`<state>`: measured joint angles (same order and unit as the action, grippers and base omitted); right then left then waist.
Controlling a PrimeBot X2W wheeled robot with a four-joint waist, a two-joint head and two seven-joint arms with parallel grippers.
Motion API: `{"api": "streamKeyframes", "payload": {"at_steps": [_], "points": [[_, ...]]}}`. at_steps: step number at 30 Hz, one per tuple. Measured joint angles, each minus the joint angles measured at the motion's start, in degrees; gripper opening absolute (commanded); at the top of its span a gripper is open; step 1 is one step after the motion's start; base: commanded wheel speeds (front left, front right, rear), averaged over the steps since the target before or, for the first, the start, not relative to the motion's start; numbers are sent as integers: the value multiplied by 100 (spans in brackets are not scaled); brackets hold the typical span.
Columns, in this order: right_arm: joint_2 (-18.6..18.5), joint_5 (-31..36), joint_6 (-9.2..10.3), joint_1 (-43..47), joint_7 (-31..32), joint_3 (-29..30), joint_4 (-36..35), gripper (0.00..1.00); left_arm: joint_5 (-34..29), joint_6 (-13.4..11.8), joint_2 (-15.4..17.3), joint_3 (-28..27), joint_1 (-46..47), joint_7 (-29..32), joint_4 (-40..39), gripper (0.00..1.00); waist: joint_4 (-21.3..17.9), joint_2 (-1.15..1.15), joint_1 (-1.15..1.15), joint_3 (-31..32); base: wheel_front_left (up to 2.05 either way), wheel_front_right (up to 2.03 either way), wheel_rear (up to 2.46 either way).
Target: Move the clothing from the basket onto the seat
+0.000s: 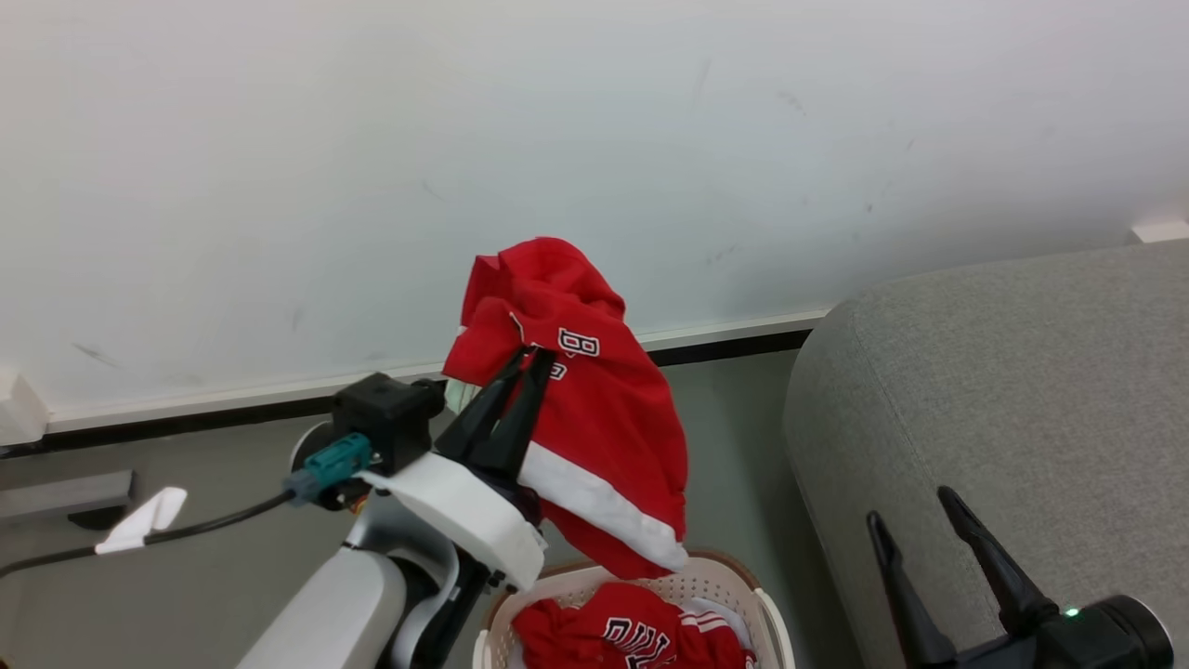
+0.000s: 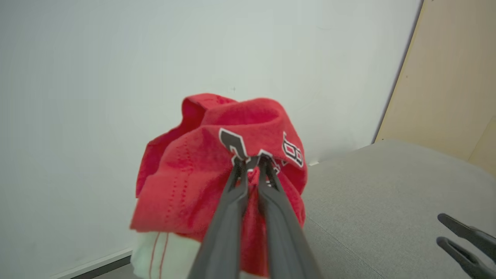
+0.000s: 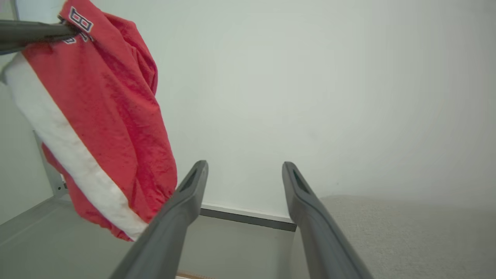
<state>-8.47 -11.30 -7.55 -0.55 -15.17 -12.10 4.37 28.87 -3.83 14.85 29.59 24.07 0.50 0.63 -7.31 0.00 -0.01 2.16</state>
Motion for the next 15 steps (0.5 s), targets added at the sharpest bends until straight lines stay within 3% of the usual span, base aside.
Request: {"api": "streamKeyframes", "payload": {"at_steps": [10,15], "points": [[-1685,-1430,0,-1226,-1,-2304,123,100,43,238,-122,379,-1,92,-135,0,125,0,0,103,0,0,0],[-2270,-2165,0,-2131,46,-3477,275,100,59,339,-167,549,-5,140,-144,0,217,0,1,154,0,0,0]]}}
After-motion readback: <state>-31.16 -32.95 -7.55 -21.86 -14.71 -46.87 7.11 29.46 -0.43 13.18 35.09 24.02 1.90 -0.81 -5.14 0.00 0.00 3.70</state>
